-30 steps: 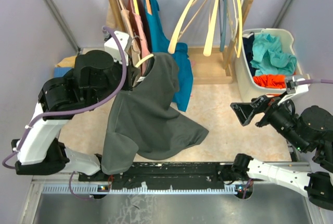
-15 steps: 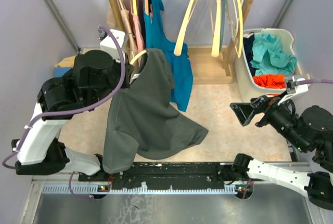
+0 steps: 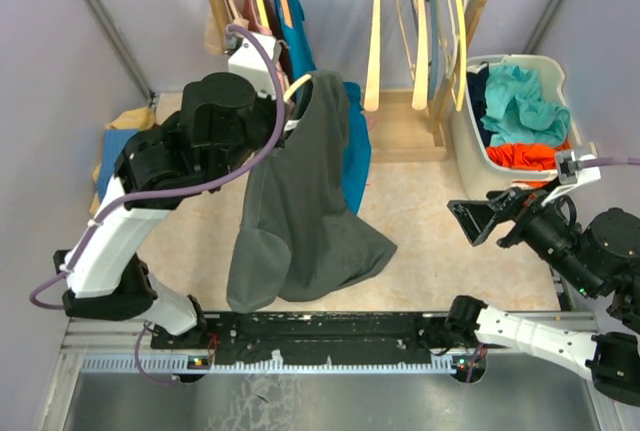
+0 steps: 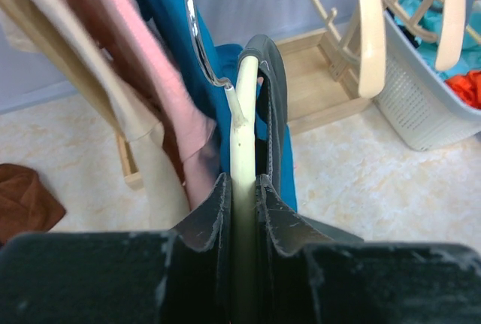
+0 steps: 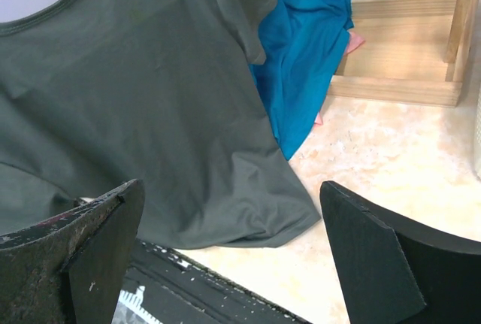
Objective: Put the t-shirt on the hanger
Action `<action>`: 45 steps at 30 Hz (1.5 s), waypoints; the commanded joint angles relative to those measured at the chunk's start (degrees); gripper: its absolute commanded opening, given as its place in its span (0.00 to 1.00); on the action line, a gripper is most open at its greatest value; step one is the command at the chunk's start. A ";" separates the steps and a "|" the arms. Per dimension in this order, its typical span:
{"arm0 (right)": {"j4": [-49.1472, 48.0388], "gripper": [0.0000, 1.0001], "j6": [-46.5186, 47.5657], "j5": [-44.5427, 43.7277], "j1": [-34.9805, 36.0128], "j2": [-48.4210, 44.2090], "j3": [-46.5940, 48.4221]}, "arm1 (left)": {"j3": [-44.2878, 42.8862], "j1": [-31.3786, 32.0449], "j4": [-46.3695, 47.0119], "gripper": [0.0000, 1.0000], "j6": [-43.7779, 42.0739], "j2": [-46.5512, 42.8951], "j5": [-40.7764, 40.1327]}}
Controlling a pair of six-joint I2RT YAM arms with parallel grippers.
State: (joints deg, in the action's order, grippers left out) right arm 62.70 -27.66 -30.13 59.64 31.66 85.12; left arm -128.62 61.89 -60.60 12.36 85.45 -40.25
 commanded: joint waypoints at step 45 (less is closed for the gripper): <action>4.55 0.99 1.89 -3.77 0.23 -5.57 0.89 | -10.36 -22.21 46.37 0.00 -5.57 22.65 19.50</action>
State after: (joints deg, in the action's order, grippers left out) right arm 70.61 -27.14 -33.15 59.64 26.76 88.44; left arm -136.05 42.63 -17.32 0.40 108.14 -30.92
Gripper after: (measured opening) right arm 0.991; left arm 0.176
